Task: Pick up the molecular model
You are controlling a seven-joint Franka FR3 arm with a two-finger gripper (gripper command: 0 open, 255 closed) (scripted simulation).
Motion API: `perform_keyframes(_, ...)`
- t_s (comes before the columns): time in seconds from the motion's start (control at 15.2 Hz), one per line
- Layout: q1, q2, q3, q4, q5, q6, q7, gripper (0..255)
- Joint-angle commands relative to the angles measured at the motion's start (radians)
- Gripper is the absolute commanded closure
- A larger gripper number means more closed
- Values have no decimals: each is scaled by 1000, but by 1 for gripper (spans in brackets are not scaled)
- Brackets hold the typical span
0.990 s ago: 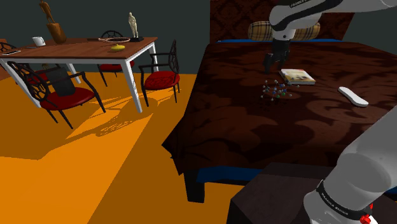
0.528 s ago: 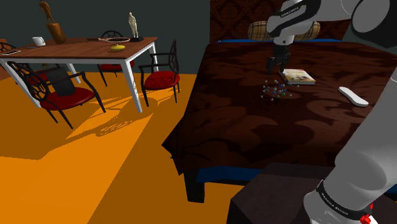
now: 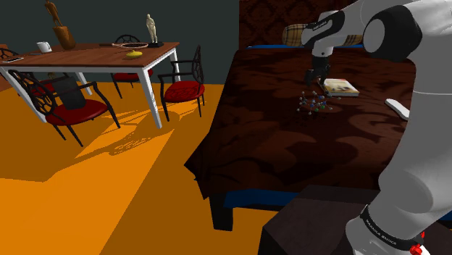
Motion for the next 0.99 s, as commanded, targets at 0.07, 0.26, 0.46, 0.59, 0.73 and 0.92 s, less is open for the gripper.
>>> perform_keyframes(0.07, -3, 19, 2, -14, 7, 31, -4, 0)
perform_keyframes(0.26, -4, 34, 6, -41, 13, 73, -6, 0)
perform_keyframes(0.46, -5, 34, 5, -41, 13, 72, -7, 255)
perform_keyframes(0.59, -5, 33, 5, -42, 13, 73, -7, 255)
perform_keyframes(0.73, -5, 33, 5, -42, 13, 73, -7, 255)
perform_keyframes(0.92, -5, 33, 5, -42, 13, 73, -7, 255)
